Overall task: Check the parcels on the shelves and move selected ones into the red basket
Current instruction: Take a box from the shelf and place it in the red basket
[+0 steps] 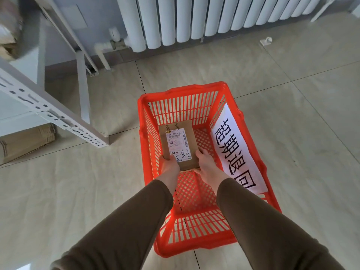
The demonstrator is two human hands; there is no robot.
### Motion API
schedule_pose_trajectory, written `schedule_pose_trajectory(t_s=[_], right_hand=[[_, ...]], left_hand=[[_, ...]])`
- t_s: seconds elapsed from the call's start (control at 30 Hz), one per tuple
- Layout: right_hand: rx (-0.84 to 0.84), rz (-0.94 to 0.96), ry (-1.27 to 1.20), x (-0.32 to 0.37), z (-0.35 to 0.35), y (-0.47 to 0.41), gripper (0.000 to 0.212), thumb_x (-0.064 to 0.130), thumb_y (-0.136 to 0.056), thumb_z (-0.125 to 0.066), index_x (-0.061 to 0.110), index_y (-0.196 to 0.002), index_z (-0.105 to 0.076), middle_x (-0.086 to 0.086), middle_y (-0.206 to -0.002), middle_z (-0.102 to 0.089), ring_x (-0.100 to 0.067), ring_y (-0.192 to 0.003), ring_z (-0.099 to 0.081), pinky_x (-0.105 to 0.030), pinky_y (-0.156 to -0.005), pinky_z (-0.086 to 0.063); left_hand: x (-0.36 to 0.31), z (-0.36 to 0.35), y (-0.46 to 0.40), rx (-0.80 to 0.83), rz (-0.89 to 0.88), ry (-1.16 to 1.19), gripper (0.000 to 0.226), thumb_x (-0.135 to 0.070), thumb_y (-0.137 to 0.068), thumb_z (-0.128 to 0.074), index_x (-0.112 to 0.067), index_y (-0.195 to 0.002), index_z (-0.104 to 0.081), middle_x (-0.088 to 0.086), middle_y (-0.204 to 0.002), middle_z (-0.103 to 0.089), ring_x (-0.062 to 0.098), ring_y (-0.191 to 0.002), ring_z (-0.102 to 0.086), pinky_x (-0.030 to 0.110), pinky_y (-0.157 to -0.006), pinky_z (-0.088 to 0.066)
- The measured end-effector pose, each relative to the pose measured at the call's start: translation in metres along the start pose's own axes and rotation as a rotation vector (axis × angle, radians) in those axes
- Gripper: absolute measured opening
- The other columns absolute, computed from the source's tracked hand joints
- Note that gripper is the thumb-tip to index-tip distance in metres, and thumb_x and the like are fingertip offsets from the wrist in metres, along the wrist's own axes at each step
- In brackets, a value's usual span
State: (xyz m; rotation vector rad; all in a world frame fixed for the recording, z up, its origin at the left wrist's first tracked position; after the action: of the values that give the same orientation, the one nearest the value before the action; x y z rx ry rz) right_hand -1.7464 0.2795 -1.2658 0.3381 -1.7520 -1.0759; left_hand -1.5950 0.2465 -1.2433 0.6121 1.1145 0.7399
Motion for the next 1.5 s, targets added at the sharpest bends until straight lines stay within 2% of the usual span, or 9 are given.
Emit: schedule_pose_trajectory(t_s=[0.17, 0.3, 0.43, 0.57, 0.67, 0.73, 0.83, 1.23, 1.5], right_hand=[[0.021, 0.019, 0.097, 0.002, -0.003, 0.007, 0.032, 0.020, -0.111, -0.037, 0.025, -0.139, -0.052, 0.005, -0.116, -0.070, -0.016, -0.104, -0.066, -0.036, -0.087, -0.052], [0.029, 0.096, 0.115, 0.029, -0.004, 0.046, 0.027, 0.014, -0.110, -0.040, 0.021, -0.128, -0.058, 0.000, -0.122, -0.072, -0.008, -0.097, -0.068, -0.020, -0.070, -0.051], [0.000, 0.125, 0.172, 0.061, -0.007, 0.105, 0.049, 0.035, -0.099, -0.052, 0.019, -0.145, -0.053, 0.001, -0.139, -0.065, -0.025, -0.133, -0.059, -0.044, -0.109, -0.049], [0.069, 0.142, 0.268, 0.132, -0.036, 0.220, 0.025, 0.025, -0.108, -0.046, 0.017, -0.115, -0.068, 0.012, -0.104, -0.070, 0.000, -0.093, -0.064, -0.024, -0.076, -0.048], [0.086, 0.237, 0.419, 0.195, -0.068, 0.304, 0.037, 0.033, -0.102, -0.045, 0.002, -0.112, -0.062, -0.012, -0.110, -0.068, -0.025, -0.106, -0.068, -0.044, -0.089, -0.056], [0.094, 0.305, 0.506, 0.238, -0.090, 0.362, 0.035, 0.035, -0.101, -0.045, 0.005, -0.110, -0.061, -0.018, -0.125, -0.062, -0.035, -0.122, -0.060, -0.055, -0.108, -0.046], [0.136, 0.422, 0.580, 0.313, -0.134, 0.466, 0.039, 0.022, -0.108, -0.048, 0.007, -0.144, -0.056, -0.010, -0.149, -0.054, -0.026, -0.142, -0.048, -0.036, -0.118, -0.035], [0.392, 0.815, 0.646, 0.435, -0.375, 0.824, 0.034, 0.020, -0.105, -0.059, 0.014, -0.137, -0.066, 0.007, -0.128, -0.066, 0.007, -0.100, -0.059, 0.002, -0.072, -0.041], [0.557, 1.016, 0.614, 0.409, -0.554, 0.985, 0.032, 0.024, -0.102, -0.062, 0.022, -0.135, -0.062, 0.003, -0.136, -0.062, -0.010, -0.128, -0.056, -0.034, -0.112, -0.043]], left_hand=[[-0.001, 0.004, 0.010, 0.006, 0.018, -0.043, 0.049, -0.023, -0.111, -0.046, -0.015, -0.157, -0.035, 0.016, -0.145, -0.059, 0.040, -0.129, -0.060, 0.045, -0.104, -0.048], [-0.015, 0.014, 0.035, 0.024, -0.046, -0.061, 0.051, -0.026, -0.108, -0.049, -0.023, -0.158, -0.036, 0.008, -0.147, -0.060, 0.037, -0.128, -0.061, 0.047, -0.109, -0.049], [-0.051, 0.035, 0.101, 0.133, -0.105, -0.039, 0.045, -0.026, -0.110, -0.045, -0.026, -0.156, -0.042, -0.001, -0.146, -0.061, 0.031, -0.128, -0.061, 0.040, -0.104, -0.051], [-0.102, 0.081, 0.176, 0.181, -0.097, -0.013, 0.048, -0.033, -0.111, -0.046, -0.020, -0.157, -0.039, 0.001, -0.140, -0.059, 0.031, -0.131, -0.060, 0.035, -0.091, -0.046], [-0.155, 0.130, 0.239, 0.207, -0.126, 0.054, 0.052, -0.037, -0.107, -0.054, -0.017, -0.154, -0.045, 0.008, -0.144, -0.064, 0.033, -0.124, -0.066, 0.038, -0.092, -0.054], [-0.199, 0.172, 0.293, 0.203, -0.170, 0.084, 0.055, -0.030, -0.110, -0.052, -0.012, -0.159, -0.037, 0.008, -0.155, -0.052, 0.032, -0.141, -0.053, 0.034, -0.098, -0.042], [-0.257, 0.247, 0.373, 0.184, -0.239, 0.117, 0.063, -0.035, -0.110, -0.051, -0.018, -0.166, -0.026, 0.004, -0.169, -0.034, 0.027, -0.154, -0.035, 0.037, -0.114, -0.030], [-0.405, 0.616, 0.604, 0.155, -0.752, 0.240, 0.050, -0.032, -0.109, -0.053, -0.017, -0.157, -0.044, -0.003, -0.148, -0.053, 0.016, -0.141, -0.047, 0.033, -0.117, -0.034], [-0.397, 0.876, 0.704, 0.080, -0.964, 0.256, 0.035, -0.026, -0.108, -0.055, -0.020, -0.142, -0.059, -0.015, -0.130, -0.064, -0.003, -0.121, -0.056, 0.032, -0.120, -0.036]])
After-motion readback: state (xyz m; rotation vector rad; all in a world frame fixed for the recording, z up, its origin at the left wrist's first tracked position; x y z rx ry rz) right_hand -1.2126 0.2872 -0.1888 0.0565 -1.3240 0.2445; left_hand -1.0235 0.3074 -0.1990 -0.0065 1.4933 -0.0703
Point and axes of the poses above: each hand's wrist, its own y-axis away from the middle knuckle, its own z-axis out of the back of the hand, x = y × z, the point moved 8 cm from there along -y, towards the middle knuckle
